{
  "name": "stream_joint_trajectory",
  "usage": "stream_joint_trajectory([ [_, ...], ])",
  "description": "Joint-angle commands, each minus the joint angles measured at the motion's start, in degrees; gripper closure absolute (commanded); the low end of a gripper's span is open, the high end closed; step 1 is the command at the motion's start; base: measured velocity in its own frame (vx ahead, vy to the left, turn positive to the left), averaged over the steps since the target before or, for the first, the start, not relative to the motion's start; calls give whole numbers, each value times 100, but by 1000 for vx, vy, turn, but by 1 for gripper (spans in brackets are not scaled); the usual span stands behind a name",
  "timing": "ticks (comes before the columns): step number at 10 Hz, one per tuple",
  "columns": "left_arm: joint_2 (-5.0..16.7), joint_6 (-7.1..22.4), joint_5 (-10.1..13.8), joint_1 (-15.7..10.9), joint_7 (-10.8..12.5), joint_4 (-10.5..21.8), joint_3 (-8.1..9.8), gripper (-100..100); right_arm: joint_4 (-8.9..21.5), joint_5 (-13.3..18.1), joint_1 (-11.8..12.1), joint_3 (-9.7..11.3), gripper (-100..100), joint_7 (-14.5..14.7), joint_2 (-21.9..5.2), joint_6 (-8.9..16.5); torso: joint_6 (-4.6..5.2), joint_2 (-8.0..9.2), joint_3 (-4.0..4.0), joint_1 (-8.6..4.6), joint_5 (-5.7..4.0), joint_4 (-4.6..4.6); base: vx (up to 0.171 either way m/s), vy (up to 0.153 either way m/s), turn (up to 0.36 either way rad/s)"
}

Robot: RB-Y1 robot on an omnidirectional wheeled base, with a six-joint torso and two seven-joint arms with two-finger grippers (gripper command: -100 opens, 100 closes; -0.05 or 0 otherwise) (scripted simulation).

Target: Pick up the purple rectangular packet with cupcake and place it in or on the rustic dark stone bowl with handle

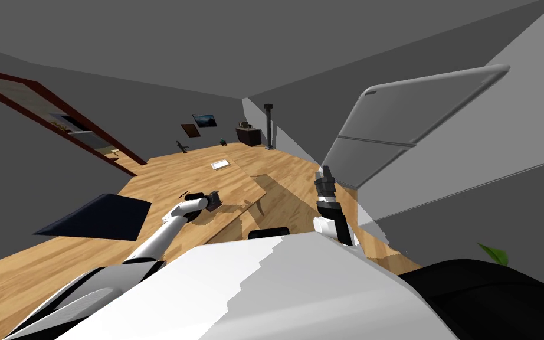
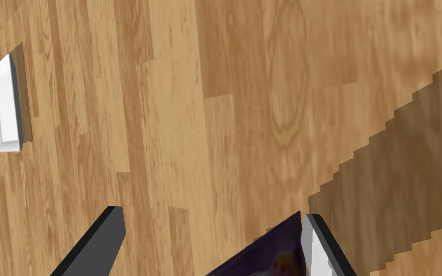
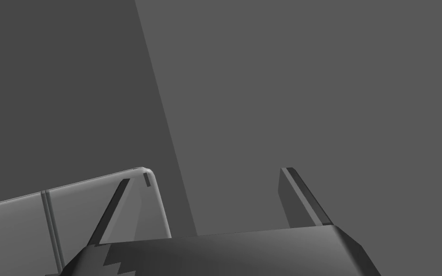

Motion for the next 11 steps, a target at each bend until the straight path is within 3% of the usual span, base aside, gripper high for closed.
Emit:
stream_joint_trajectory([
  [1, 165, 286, 180, -168, 4, 286, -11, -100, 0, 0, 0, 0, 0, 0, 0, 0, 0, 0, 0, 0, 0, 0, 8, -15, -140],
  [4, 332, 670, 350, -298, 9, 668, -13, -100, 0, 0, -1, 0, 0, 0, 0, 0, 4, -5, -2, -3, -2, 0, 17, -11, -102],
  [5, 501, 834, 515, -419, 10, 944, -15, -100, 0, 0, 0, 0, 0, 0, 0, 0, 0, -4, -2, -1, 0, -1, 24, -9, -127],
  [6, 501, 976, 515, -419, 10, 953, -15, -100, 0, 0, 0, 0, 0, 0, 0, 0, 4, -6, -3, -1, -1, 0, 20, -5, -75],
  [9, 843, 1432, 822, -629, -7, 1493, -14, -100, 0, 0, 0, 0, 0, 0, 0, 0, -1, -6, -4, 6, 1, -2, 18, -10, -102],
  [11, 843, 1591, 822, -629, -7, 1493, -14, -100, 0, 0, 0, 0, 0, 0, 0, 0, -1, -8, -5, 7, 2, -2, 13, -2, -25],
])
